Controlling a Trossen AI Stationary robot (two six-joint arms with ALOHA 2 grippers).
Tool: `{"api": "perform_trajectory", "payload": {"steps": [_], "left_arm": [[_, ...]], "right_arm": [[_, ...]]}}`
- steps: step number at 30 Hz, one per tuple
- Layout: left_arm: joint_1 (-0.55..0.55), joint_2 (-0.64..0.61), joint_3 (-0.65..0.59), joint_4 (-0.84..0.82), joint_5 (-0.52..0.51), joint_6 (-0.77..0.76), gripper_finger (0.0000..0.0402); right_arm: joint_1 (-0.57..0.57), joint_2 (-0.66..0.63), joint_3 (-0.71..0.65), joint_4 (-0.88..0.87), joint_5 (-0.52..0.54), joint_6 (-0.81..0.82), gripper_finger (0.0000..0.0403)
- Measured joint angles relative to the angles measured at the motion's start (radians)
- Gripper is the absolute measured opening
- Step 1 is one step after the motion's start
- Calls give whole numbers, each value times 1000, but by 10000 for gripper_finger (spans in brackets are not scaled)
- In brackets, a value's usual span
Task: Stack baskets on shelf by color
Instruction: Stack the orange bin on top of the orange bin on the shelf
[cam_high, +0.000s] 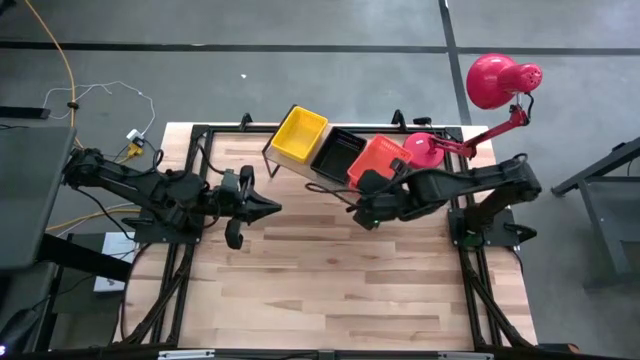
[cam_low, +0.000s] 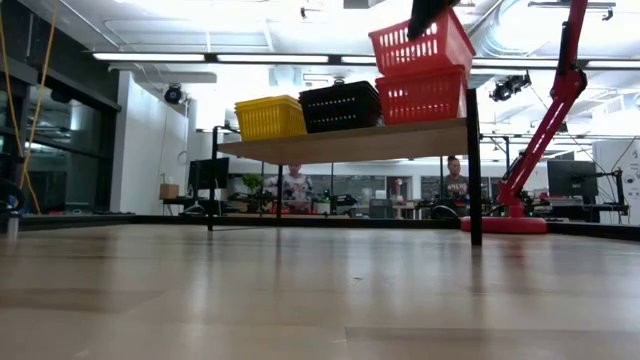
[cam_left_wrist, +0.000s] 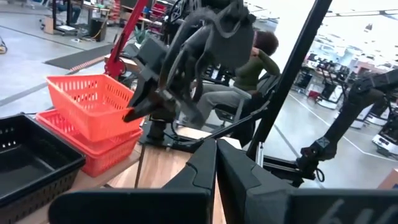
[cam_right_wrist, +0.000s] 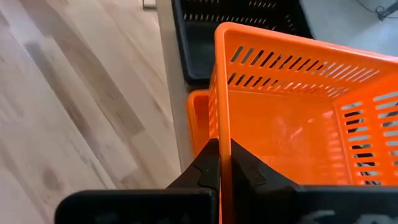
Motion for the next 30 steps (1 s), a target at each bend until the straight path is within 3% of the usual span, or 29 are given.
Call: {"api": "perform_trajectory", "payload": {"steps": [17,30], "left_arm": [[1,0,0,-1,-26,1,0],[1,1,0,-1,-26,1,0]], "right_arm": [[-27,30,-1,-68,-110,-87,0],[-33,30,-1,-73,-105,-76,0]]}}
